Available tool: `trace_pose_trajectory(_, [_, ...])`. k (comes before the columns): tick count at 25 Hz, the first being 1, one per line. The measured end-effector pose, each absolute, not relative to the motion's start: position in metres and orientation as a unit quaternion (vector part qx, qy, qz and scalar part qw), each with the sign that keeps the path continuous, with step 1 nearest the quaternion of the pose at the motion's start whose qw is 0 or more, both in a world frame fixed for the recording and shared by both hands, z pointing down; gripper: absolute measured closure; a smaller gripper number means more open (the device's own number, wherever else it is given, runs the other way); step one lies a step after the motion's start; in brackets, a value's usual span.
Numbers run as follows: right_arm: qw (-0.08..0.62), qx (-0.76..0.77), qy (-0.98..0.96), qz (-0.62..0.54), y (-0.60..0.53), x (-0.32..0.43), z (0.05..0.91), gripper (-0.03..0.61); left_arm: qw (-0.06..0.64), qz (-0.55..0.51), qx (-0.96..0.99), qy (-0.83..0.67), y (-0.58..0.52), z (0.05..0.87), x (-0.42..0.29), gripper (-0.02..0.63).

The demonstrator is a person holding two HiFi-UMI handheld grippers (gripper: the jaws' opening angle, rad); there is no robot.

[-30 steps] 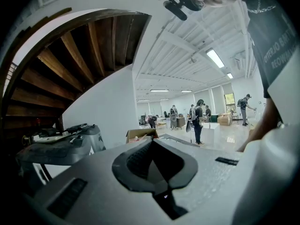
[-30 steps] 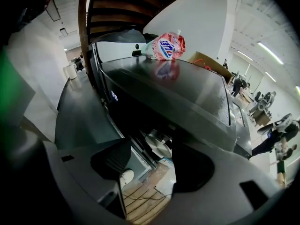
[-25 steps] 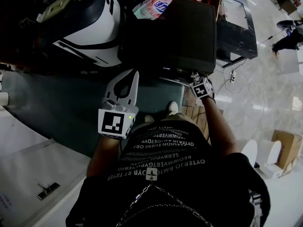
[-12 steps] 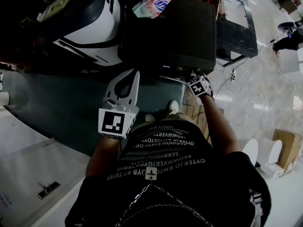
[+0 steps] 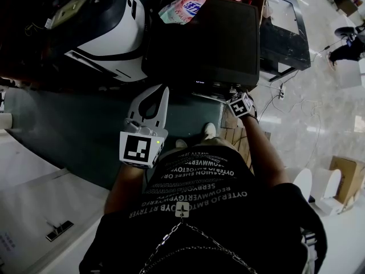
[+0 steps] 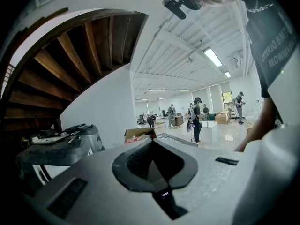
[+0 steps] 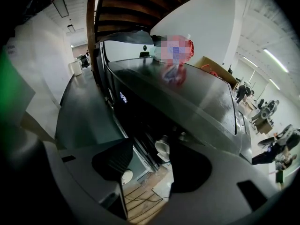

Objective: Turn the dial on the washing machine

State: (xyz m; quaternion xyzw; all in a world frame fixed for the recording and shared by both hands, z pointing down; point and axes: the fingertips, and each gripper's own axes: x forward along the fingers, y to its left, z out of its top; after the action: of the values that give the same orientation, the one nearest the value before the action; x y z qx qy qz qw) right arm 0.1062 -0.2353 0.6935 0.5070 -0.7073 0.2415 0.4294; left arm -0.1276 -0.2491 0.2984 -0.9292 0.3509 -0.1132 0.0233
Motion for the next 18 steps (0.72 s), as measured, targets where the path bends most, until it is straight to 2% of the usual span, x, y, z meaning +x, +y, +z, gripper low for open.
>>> trace_pose_trajectory(8, [0.433, 0.513, -0.699, 0.247, -0.232, 0.119, 0.691, 0.333, 0.027, -0.106, -0.931, 0.348, -0.250, 0.296, -0.123, 0.611])
trace_pose_trajectory(18, [0.454, 0.488, -0.713, 0.216, -0.245, 0.101, 0.690, 0.318, 0.025, -0.107, -0.931, 0.349, -0.249, 0.297, -0.121, 0.611])
